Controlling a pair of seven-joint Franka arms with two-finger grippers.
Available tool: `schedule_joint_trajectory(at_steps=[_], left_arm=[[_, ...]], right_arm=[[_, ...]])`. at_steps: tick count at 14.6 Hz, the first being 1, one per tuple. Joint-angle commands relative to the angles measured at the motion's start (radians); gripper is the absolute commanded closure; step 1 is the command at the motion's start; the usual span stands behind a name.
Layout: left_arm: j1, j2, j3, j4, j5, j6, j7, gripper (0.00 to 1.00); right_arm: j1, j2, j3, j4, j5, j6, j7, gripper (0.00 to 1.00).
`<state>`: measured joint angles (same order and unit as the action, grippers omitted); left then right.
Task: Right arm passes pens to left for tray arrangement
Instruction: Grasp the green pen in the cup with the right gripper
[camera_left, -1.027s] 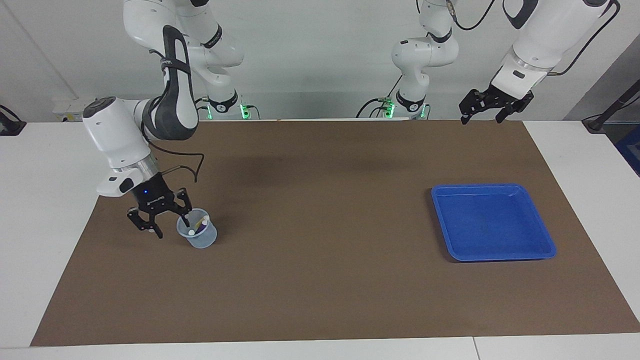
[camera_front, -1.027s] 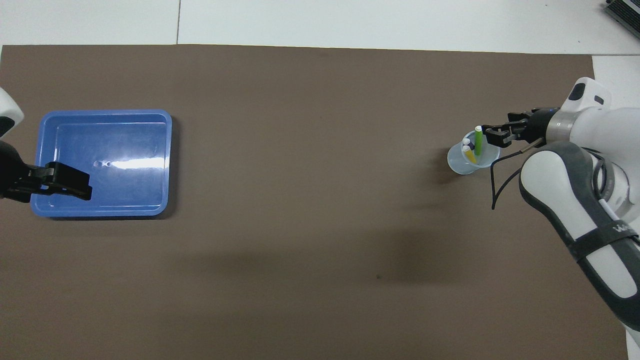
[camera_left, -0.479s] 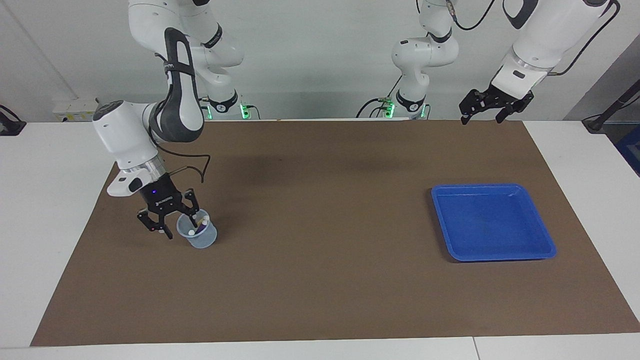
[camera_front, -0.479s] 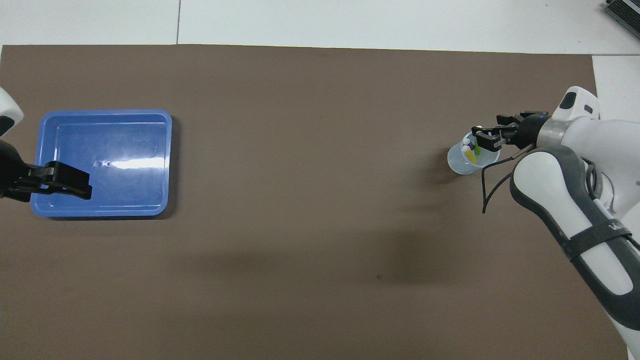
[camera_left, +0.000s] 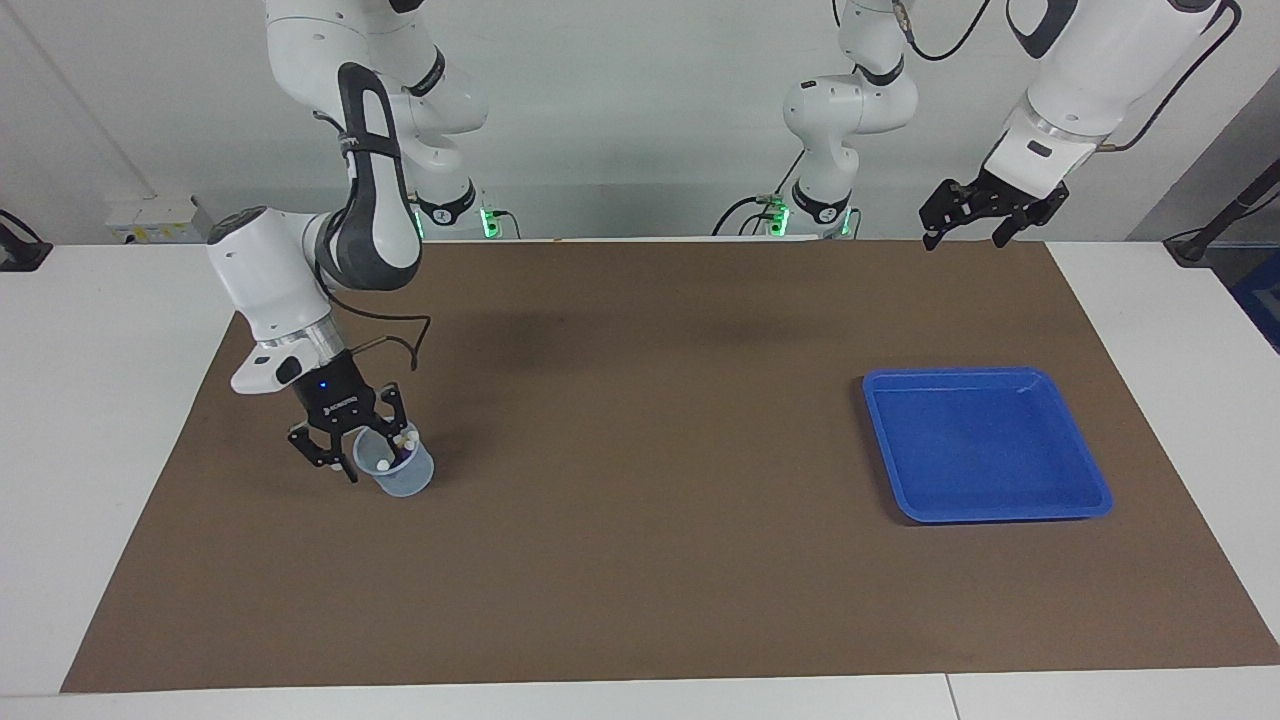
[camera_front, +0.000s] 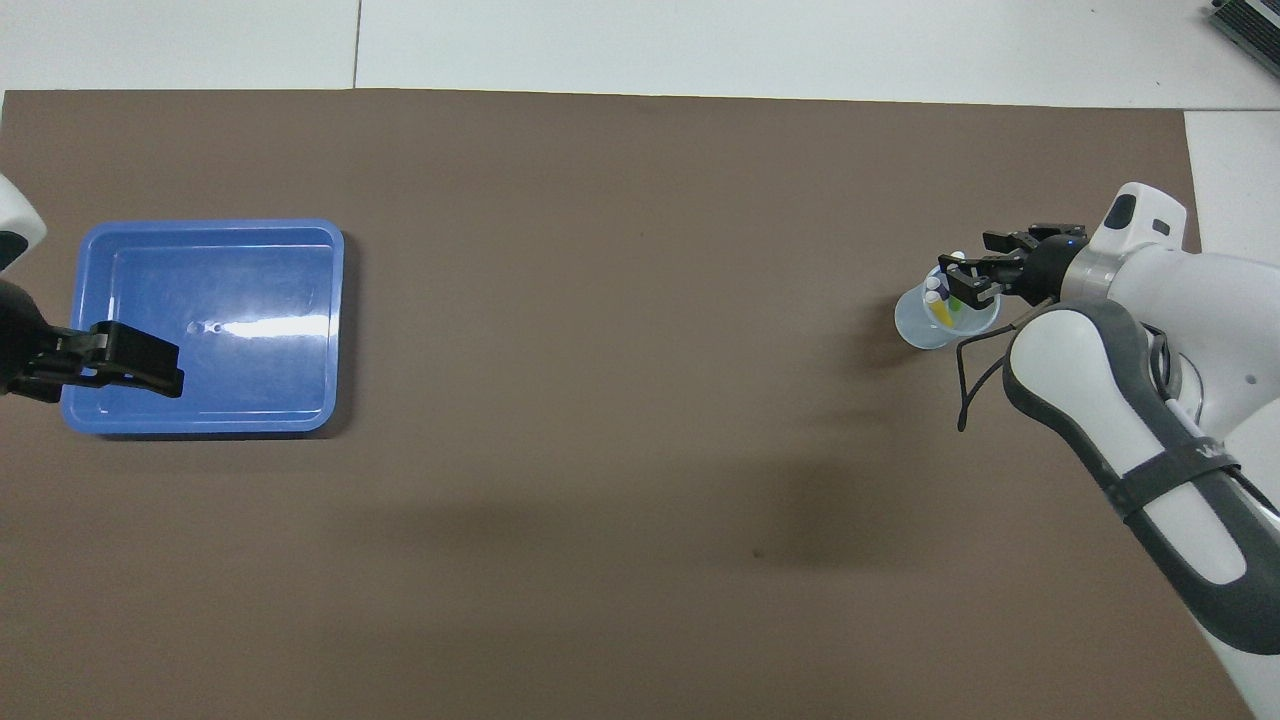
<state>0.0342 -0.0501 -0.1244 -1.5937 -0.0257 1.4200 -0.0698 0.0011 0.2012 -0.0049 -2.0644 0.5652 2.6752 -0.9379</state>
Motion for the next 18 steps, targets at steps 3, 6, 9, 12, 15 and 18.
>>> schedule_joint_trajectory(at_steps=[3,6,9,12,15,18], left_arm=[[-0.025,-0.028,-0.003,-0.035,-0.008,0.017,-0.053,0.00],[-0.045,-0.034,-0.003,-0.046,-0.008,0.017,-0.054,0.00],[-0.051,-0.036,-0.003,-0.049,-0.008,0.019,-0.056,0.00],[-0.073,-0.036,-0.003,-0.051,-0.008,0.019,-0.083,0.00],[-0.088,-0.039,-0.003,-0.055,-0.008,0.019,-0.100,0.00],[-0.096,-0.043,-0.003,-0.068,-0.008,0.019,-0.102,0.00]], right_arm=[[-0.007,-0.006,0.008,-0.025,0.031,0.022,-0.042,0.48],[-0.001,-0.006,0.009,-0.025,0.033,0.028,-0.036,0.49],[0.007,-0.006,0.008,-0.029,0.068,0.043,-0.039,0.54],[0.005,-0.008,0.009,-0.045,0.068,0.069,-0.045,0.57],[0.005,-0.008,0.009,-0.045,0.070,0.072,-0.045,0.59],[0.007,-0.008,0.009,-0.045,0.070,0.072,-0.042,0.63]])
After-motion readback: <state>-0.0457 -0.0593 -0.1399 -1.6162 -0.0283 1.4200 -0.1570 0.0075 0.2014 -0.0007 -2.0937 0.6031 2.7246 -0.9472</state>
